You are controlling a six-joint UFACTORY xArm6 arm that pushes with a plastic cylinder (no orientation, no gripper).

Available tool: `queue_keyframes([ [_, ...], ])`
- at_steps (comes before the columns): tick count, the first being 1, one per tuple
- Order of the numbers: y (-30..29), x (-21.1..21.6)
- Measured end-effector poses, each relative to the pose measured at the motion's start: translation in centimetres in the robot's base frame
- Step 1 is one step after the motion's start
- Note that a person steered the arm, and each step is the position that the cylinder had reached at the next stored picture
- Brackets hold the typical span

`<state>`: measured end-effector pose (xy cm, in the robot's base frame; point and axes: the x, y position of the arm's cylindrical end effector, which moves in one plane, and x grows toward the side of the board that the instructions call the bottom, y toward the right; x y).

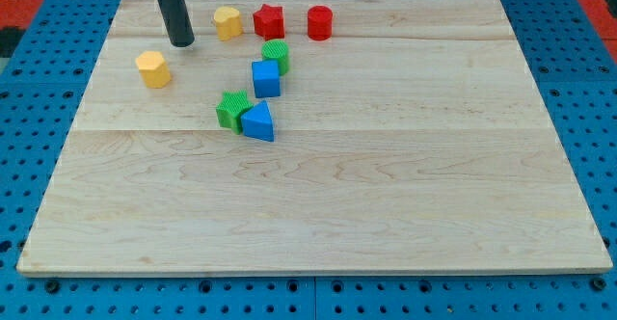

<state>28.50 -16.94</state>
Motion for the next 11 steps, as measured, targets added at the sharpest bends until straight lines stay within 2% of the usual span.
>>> queue_keyframes([
  [2,6.5,-0.2],
  [11,-0.6,0.1],
])
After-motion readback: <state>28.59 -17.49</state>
